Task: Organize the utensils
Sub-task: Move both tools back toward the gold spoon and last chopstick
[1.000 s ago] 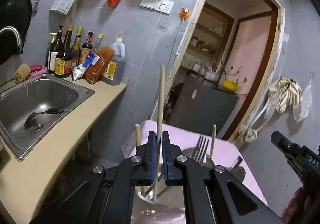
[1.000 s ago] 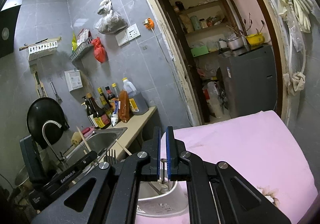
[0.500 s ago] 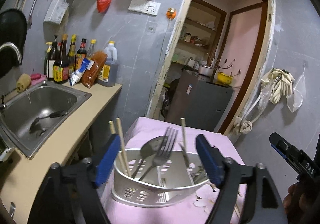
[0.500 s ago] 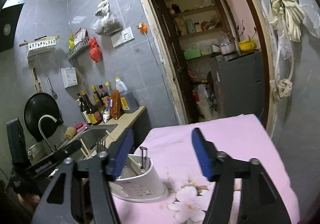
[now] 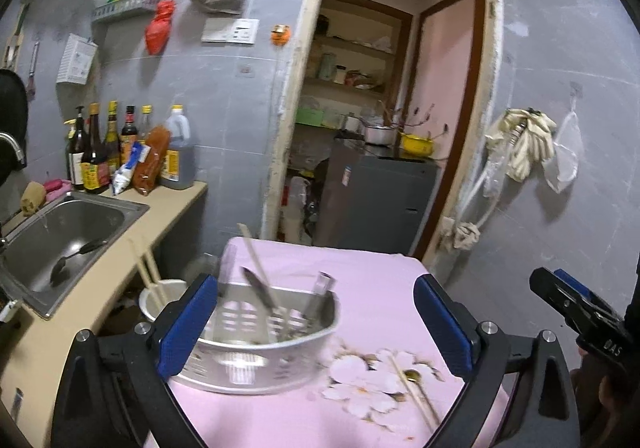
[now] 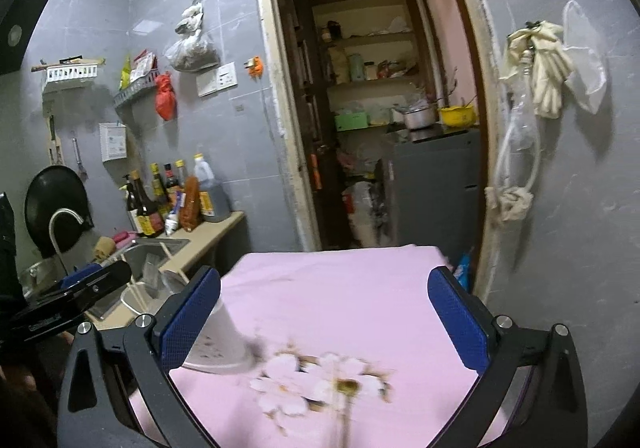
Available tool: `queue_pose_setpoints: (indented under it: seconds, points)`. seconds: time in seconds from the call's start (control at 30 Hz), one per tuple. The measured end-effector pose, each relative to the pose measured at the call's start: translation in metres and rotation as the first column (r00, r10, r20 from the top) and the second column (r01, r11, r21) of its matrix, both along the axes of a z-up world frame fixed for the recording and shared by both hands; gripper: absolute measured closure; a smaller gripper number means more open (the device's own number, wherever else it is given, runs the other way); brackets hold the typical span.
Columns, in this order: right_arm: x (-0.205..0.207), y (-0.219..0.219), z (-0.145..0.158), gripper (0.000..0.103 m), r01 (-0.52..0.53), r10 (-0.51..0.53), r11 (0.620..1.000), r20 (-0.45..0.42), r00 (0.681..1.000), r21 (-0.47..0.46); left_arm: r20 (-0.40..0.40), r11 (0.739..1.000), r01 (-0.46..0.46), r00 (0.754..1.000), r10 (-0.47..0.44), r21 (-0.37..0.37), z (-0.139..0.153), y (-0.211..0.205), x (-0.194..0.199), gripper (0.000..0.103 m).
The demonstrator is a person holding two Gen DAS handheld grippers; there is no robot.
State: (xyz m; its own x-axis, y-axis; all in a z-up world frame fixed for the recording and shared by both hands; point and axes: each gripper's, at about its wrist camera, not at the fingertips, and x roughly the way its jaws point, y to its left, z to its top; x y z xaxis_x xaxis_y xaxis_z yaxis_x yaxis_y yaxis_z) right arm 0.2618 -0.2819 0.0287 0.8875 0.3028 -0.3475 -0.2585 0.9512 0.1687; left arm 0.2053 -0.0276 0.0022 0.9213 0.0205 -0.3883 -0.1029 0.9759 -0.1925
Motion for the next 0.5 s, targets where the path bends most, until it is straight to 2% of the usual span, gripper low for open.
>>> queue_pose_setpoints:
  seconds: [0.27, 0.5]
  points:
    - [-0.014, -0.055, -0.005, 0.001, 0.075, -0.074, 0.997, 0.011, 0.997, -0.024, 0.015, 0.999, 0.045, 0.999, -0.045, 0.012, -0.011, -0.052, -0.008, 0.004]
    - [-0.016, -0.085, -0.029, 0.001, 0.114, -0.115, 0.993, -0.038, 0.993, -0.025, -0.03, 0.999, 0.05, 0.998, -0.05, 0.005, -0.031, -0.075, -0.004, 0.004]
